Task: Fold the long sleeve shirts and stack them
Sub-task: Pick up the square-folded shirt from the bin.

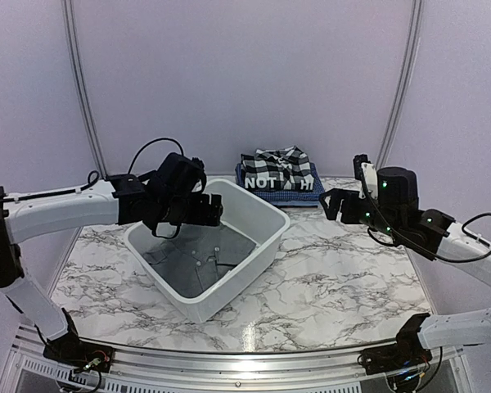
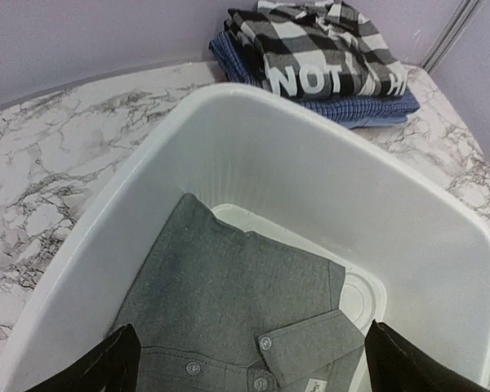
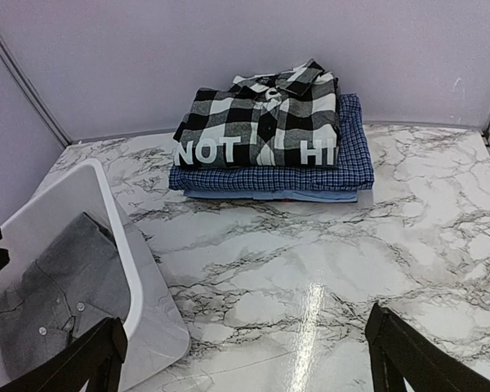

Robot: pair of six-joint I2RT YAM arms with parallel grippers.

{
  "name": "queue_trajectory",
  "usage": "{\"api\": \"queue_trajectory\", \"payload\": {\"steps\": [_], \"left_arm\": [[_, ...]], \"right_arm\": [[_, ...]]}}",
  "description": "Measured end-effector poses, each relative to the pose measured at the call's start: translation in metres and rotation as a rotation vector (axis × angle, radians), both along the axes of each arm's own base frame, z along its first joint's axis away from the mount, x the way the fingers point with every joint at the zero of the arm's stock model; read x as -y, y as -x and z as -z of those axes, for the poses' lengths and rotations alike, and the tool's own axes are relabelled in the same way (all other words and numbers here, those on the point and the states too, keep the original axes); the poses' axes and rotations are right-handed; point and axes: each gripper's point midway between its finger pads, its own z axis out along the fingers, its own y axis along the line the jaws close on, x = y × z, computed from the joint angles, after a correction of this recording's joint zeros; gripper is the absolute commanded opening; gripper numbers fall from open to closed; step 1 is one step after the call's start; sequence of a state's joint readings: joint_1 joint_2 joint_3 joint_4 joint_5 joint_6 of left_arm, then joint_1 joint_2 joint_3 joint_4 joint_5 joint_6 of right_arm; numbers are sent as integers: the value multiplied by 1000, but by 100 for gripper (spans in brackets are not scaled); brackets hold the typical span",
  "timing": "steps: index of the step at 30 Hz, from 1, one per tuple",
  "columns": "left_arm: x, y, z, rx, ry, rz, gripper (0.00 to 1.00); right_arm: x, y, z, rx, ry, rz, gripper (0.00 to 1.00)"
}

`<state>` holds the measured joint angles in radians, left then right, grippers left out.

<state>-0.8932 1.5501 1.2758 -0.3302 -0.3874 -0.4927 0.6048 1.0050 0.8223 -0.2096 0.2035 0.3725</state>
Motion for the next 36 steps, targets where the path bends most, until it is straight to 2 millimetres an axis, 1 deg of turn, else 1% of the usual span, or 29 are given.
{"api": "queue_trajectory", "payload": {"steps": [3,8,15,19,23,27,31,34,35,36], "left_arm": [[4,-9,32,-86,-50,-1,99],[3,-20,71,-199,-94,-15,99],[6,-30,110,-301,-126,-20,99],[8,-28,134,-349,-154,-14,99],[10,-28,152,-382,-175,-13,93],[10,-29,161,-399,-187,-17,83],[10,-32,167,-408,-191,-25,67],[9,-34,169,-411,-193,-35,48],[8,-35,169,-410,-195,-38,40],[8,-36,170,-410,-197,-41,30]], "right_arm": [[0,0,0,0,0,0,99],[0,0,-1,3,-2,0,98],[3,3,-9,24,-13,7,99],[4,3,-11,28,-16,7,98],[4,4,-11,29,-17,7,99],[4,4,-12,32,-19,7,99],[5,5,-14,37,-23,7,99],[6,6,-16,42,-27,7,99],[6,6,-17,43,-28,7,98],[6,6,-18,45,-29,7,99]]}}
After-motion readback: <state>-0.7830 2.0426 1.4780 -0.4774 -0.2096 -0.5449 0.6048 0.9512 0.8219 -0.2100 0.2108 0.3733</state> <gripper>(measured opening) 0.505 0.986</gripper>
